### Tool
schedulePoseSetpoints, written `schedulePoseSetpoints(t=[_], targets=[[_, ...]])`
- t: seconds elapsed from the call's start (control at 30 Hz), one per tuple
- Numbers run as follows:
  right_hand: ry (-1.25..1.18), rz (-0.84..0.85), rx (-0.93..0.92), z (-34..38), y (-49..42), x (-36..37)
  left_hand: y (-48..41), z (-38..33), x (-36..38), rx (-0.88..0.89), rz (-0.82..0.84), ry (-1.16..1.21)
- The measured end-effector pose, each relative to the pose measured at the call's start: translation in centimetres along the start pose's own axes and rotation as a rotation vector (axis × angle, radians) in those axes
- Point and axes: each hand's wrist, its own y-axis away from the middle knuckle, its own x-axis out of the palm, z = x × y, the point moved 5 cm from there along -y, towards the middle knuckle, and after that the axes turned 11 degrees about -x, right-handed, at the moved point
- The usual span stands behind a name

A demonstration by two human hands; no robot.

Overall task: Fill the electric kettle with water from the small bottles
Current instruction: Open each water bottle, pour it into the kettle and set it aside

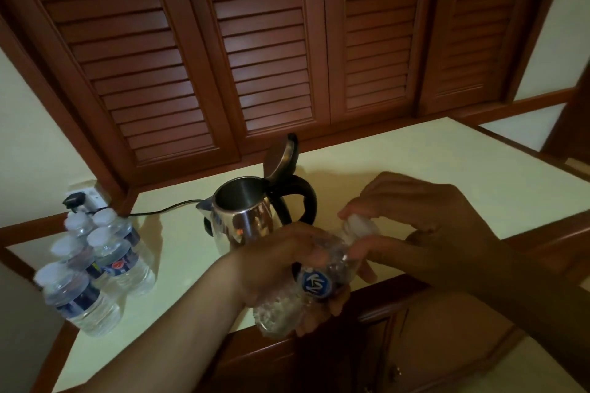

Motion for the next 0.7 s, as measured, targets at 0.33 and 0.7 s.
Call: schedulePoseSetpoints(t=[0.33, 0.7], targets=[[0.224, 0.147, 0.767, -15.8, 5.3, -7.8, -16.0, -4.9, 0.7, 0.153, -0.819, -0.751], [0.254, 0.181, 0.924, -31.6, 11.7, -22.2, -35.8, -6.9, -1.9, 0.057, -0.624, -0.683]])
